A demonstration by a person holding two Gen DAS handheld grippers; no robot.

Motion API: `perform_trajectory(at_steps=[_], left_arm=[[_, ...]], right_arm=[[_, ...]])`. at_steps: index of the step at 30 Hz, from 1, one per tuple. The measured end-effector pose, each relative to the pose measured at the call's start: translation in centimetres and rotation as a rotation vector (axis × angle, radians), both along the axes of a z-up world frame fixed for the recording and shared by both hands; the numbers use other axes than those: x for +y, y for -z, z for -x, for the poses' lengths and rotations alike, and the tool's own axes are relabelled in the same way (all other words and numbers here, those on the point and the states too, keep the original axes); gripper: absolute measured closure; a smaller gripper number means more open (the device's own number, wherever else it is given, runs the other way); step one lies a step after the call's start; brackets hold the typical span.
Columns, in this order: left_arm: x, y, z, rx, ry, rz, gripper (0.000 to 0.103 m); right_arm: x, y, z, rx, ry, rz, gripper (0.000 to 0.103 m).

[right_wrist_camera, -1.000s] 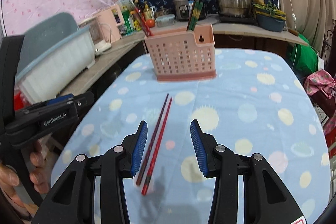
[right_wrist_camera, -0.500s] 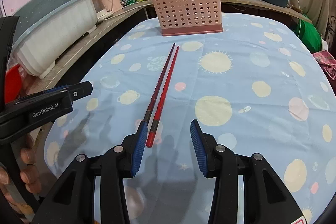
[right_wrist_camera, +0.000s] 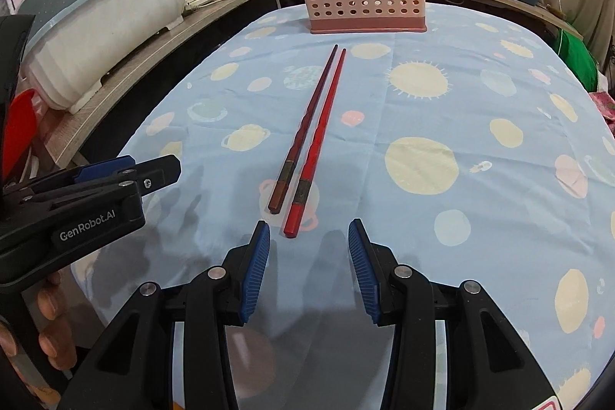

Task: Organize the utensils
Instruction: 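Withdraw both tools and lower them toward the last two red chopsticks, then grasp a red chopstick with the right tool while the left tool grasps the other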

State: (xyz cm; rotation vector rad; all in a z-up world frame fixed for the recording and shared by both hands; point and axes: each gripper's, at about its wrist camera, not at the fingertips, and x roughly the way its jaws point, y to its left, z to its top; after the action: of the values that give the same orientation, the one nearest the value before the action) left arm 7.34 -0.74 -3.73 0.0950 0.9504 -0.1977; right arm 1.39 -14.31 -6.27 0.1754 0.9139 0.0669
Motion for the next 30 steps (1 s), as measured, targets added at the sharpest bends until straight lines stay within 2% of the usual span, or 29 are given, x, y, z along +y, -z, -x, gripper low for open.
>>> perform_trajectory(at_steps=[6, 11, 17, 20, 22, 25, 30], left_arm=[[0.2, 0.6, 0.0, 0.014, -0.003, -0.003, 0.05], [0.1, 0.8, 0.1, 0.015, -0.003, -0.009, 0.044], [-0.1, 0.9, 0.1, 0.02, 0.003, -0.009, 0.043], [-0.2, 0.9, 0.1, 0.02, 0.007, -0.011, 0.043], [-0.3, 0.9, 0.1, 0.021, 0.011, -0.01, 0.042], [-0.7, 0.8, 0.0, 0.023, 0.019, -0.005, 0.037], [-1.9, 0.7, -0.2, 0.02, 0.044, 0.002, 0.036]], right_arm=[[0.3, 0.4, -0.7, 0.005, 0.004, 0.02, 0.061], [0.3, 0.5, -1.3, -0.002, 0.013, 0.04, 0.063], [-0.2, 0.6, -1.9, -0.011, 0.03, 0.051, 0.075], [-0.7, 0.7, -1.9, -0.018, 0.045, 0.058, 0.086], [-1.3, 0.8, -1.8, -0.02, 0.059, 0.059, 0.096], [-2.1, 0.8, -1.4, -0.024, 0.079, 0.05, 0.096], [-3.8, 0.8, -0.5, -0.026, 0.122, 0.035, 0.096]])
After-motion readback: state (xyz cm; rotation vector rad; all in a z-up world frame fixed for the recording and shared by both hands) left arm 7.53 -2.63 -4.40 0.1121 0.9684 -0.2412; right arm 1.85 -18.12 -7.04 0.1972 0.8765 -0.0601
